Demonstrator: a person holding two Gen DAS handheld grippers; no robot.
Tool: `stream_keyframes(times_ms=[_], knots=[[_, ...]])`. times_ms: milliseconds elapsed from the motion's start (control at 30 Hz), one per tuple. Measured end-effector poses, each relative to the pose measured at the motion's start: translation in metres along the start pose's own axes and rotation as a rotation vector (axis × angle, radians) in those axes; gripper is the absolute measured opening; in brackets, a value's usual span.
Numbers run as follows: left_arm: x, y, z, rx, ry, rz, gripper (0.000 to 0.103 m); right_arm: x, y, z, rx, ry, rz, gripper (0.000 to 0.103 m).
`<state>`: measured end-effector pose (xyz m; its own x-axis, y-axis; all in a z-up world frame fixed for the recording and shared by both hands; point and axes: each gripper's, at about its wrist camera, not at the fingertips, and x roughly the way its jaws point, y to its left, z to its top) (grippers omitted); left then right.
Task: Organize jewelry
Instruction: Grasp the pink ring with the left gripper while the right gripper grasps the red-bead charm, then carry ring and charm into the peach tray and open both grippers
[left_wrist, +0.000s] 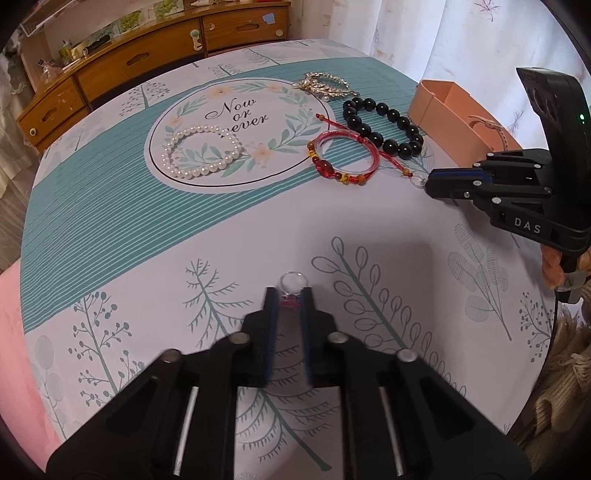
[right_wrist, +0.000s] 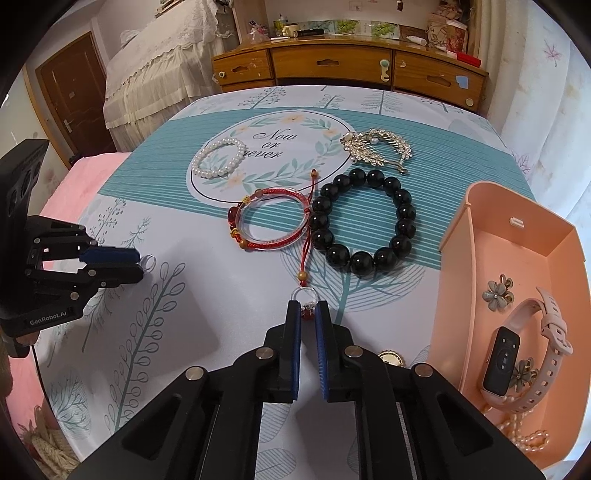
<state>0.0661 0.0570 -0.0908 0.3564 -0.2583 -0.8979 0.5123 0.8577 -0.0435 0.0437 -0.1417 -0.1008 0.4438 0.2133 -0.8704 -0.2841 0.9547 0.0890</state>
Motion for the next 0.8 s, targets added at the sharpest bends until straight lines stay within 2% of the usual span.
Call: stream_keyframes(times_ms=[500,800], knots=[[-0.008,-0.004,0.003,-0.036,-0.035,0.031,0.008,-0.013,-0.005,-0.004,0.051,-0.044,0.033,0.008],[-0.023,-0.016,0.006,-0.047,-0.067,0.018,0.008,-0.038,-0.008,-0.009,0.087,-0.082,0.057,0.008]])
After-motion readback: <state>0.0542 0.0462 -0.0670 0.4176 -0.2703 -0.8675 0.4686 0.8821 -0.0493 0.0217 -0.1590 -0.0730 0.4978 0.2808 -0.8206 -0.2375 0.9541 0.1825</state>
